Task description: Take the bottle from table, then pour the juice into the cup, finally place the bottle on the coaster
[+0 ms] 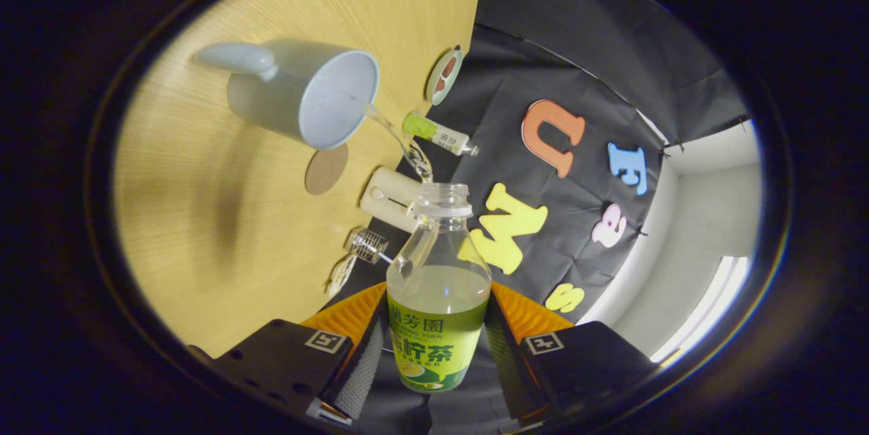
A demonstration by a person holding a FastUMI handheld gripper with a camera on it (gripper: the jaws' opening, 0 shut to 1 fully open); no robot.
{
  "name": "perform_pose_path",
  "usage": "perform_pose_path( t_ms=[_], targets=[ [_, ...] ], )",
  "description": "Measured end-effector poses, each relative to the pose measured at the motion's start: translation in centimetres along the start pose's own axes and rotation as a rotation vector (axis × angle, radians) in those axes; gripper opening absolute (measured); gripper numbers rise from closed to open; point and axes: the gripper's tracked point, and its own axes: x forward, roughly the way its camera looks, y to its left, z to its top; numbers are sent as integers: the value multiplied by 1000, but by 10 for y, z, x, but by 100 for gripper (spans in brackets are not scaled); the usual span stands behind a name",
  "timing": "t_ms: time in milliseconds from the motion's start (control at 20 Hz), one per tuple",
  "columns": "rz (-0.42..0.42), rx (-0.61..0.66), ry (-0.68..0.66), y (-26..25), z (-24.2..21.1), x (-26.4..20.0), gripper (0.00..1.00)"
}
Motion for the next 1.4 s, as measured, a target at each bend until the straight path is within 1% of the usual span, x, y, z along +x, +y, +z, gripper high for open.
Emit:
perform_pose_path(
  t_ms=[350, 1200, 1400],
  targets=[
    [-23, -54, -14, -9, 3, -2, 80],
    [-8, -151, 10, -20, -4, 0, 80],
    [-22, -204, 4, -31, 3, 2, 80]
  ],
)
